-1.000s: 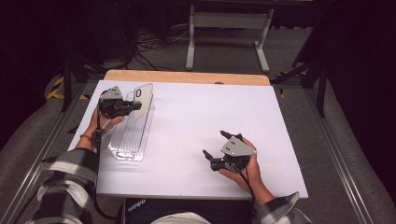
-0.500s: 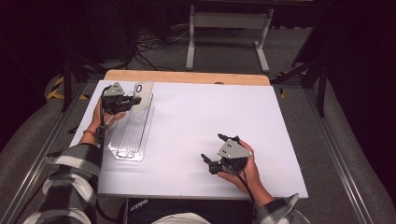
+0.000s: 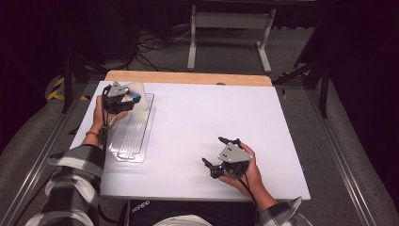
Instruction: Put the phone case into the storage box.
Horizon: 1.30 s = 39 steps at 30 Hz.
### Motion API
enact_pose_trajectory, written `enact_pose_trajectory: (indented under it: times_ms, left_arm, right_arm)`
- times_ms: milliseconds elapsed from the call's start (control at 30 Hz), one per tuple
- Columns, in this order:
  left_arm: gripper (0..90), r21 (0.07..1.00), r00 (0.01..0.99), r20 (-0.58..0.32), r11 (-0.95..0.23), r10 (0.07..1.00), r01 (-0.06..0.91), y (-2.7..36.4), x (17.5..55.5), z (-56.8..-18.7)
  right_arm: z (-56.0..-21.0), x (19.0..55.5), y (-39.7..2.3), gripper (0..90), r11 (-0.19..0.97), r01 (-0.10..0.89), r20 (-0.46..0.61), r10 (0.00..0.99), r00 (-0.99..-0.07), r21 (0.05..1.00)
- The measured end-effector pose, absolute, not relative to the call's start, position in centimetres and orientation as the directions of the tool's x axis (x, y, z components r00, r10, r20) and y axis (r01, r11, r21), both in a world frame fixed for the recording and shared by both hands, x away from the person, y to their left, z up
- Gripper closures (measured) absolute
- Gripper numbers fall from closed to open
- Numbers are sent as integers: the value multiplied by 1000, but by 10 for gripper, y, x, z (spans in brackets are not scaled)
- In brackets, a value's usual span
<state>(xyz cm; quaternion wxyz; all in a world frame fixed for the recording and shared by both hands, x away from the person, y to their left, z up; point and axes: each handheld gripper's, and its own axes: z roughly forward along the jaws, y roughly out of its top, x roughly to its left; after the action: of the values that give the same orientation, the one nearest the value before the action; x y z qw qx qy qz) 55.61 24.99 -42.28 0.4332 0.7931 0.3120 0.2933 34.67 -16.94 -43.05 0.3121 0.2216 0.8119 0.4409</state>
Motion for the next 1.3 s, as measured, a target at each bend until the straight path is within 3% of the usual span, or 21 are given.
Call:
enact_pose_trajectory:
  times_ms: [167, 433, 533, 733, 767, 800, 833, 867, 900, 1067, 1300]
  left_arm:
    - [506, 873, 613, 202, -424, 764, 240, 256, 555, -421]
    - [310, 825, 589, 189, -453, 786, 340, 265, 556, -428]
    - [325, 840, 589, 159, -422, 792, 340, 270, 552, -428]
    - [418, 868, 596, 108, -368, 796, 334, 280, 543, -426]
    - [476, 868, 596, 108, -368, 796, 334, 280, 543, -426]
    - [476, 871, 598, 111, -367, 794, 327, 280, 540, -427]
    - [553, 871, 600, 117, -372, 792, 320, 280, 539, -427]
    - [553, 874, 603, 116, -370, 789, 315, 280, 538, -428]
    - [624, 885, 608, 107, -354, 787, 303, 279, 537, -427]
    - [755, 899, 619, 94, -334, 780, 284, 276, 535, -426]
    - [746, 906, 612, 92, -321, 785, 276, 274, 538, -428]
  right_arm:
    - [-430, 347, -171, 127, 510, 82, -312, 638, -704, 856]
    - [-430, 345, -168, 127, 523, 75, -321, 623, -713, 849]
    - [-430, 346, -169, 127, 524, 75, -320, 622, -715, 849]
    - [-430, 346, -168, 127, 529, 73, -322, 615, -719, 846]
    - [-430, 346, -168, 127, 528, 75, -319, 613, -723, 846]
    - [-430, 346, -168, 127, 528, 75, -319, 613, -723, 846]
    - [-430, 346, -168, 127, 530, 73, -319, 610, -725, 845]
    - [-430, 346, -168, 127, 530, 73, -319, 610, -725, 845]
    - [-430, 346, -167, 127, 527, 76, -315, 610, -727, 846]
    - [-430, 345, -166, 127, 535, 71, -321, 603, -731, 842]
    - [-432, 346, -165, 127, 540, 73, -318, 593, -740, 839]
